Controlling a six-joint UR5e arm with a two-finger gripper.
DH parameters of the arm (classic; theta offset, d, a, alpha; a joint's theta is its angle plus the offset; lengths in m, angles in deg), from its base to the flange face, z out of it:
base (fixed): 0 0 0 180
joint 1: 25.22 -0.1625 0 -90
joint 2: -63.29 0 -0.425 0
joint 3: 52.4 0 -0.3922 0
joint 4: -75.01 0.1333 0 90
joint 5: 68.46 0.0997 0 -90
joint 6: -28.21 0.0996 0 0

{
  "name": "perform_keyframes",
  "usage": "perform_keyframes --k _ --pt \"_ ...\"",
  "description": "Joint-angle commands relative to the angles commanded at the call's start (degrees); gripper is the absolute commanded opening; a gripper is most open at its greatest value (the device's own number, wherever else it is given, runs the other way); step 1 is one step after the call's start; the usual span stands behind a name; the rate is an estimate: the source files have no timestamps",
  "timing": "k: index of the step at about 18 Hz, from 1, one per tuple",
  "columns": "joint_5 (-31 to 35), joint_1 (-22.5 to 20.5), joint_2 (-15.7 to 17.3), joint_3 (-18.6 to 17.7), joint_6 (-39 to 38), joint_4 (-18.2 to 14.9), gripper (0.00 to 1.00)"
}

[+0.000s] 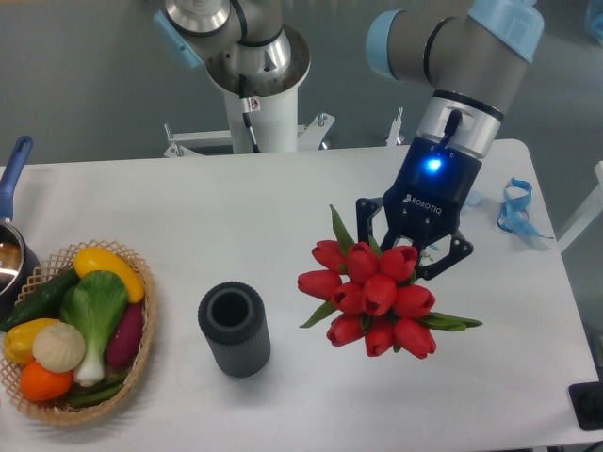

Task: Insert the flowers into the vase
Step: 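Carry the red tulip bunch with the gripper over the black vase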

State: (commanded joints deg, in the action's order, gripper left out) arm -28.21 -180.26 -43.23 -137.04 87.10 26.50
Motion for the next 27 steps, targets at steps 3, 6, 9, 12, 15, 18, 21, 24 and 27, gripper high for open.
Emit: perform_keyframes --k 3,6,9,12,15,18,21,24,27 --pt "-0.17 0.18 0.00 0.35 -0.61 0.00 0.20" --pt "-0.17 0.26 0.00 0.44 -1.23 0.00 0.20" --pt "-0.17 0.26 0.00 0.61 -1.32 0.09 0.20" --pt "-0.35 0.44 0.00 0.70 -1.49 0.09 0.20" --pt "-2.97 0.44 0.00 0.97 -2.11 0.17 0.20" --pt "-8.24 0.88 -0.70 0.44 -2.11 2.54 0.20" --pt "-15.88 2.02 -2.10 0.44 -2.02 3.95 0.20" --pt "-24.06 3.16 -3.16 -1.58 0.43 5.00 0.20" --pt "-31.00 7.11 -5.44 -2.20 4.04 5.19 0.20"
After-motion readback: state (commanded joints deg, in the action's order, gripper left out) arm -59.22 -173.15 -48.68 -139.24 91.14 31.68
